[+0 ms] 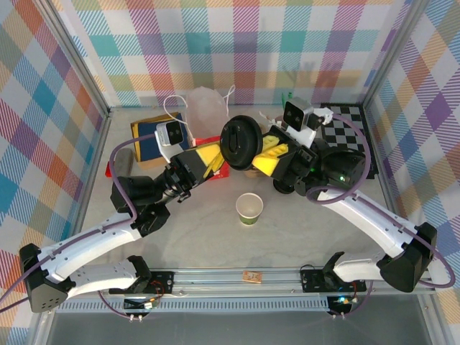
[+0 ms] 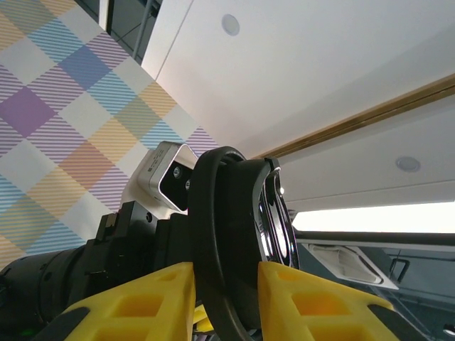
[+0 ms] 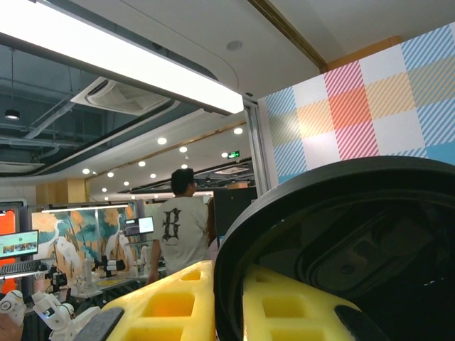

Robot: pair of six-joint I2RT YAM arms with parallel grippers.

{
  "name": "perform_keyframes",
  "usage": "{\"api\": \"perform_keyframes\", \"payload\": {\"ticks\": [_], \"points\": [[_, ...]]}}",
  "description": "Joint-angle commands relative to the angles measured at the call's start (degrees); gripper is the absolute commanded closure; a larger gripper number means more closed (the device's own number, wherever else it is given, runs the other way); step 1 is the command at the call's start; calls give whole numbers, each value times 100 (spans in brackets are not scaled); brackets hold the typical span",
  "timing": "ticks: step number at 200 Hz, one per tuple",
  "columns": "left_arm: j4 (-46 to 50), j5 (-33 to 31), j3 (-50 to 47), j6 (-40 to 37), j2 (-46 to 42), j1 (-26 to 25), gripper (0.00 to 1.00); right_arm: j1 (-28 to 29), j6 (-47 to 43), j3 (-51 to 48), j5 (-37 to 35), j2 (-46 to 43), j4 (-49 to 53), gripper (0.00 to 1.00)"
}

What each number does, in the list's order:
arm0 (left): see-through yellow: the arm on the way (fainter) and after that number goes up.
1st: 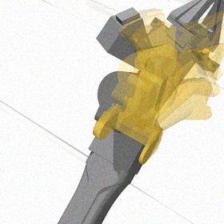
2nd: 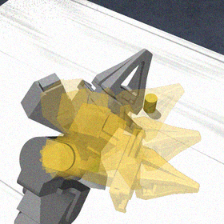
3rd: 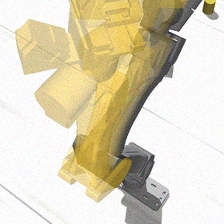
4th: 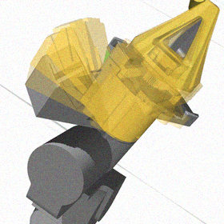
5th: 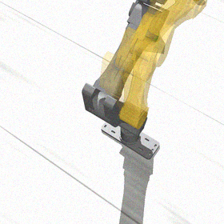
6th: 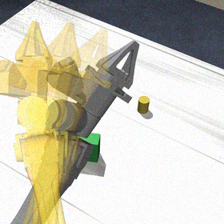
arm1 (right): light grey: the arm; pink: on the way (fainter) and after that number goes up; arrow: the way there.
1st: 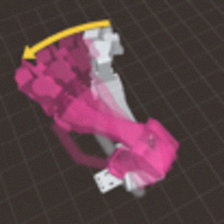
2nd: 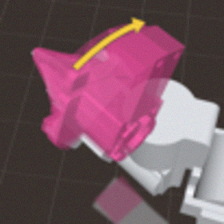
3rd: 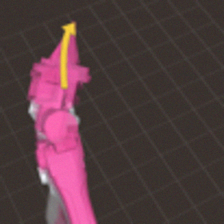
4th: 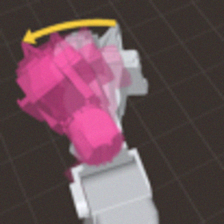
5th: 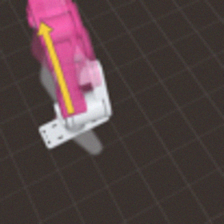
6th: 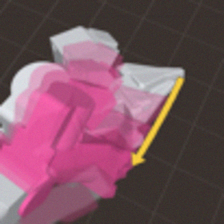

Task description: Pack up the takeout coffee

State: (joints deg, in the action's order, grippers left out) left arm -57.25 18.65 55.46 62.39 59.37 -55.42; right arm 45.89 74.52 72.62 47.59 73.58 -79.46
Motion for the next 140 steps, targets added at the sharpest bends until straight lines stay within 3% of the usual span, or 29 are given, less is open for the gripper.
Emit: {"api": "perform_keyframes", "payload": {"ticks": [1,79,140], "points": [[-436,244,170,111,-22,-66,72,34,-87,119,24,53,-113,86],[-444,235,140,115,-122,-66,79,29,-256,45,33,69,36,86],[-168,156,62,-63,-316,-68,85,17,-1093,-174,35,-327,1178,85]]}}
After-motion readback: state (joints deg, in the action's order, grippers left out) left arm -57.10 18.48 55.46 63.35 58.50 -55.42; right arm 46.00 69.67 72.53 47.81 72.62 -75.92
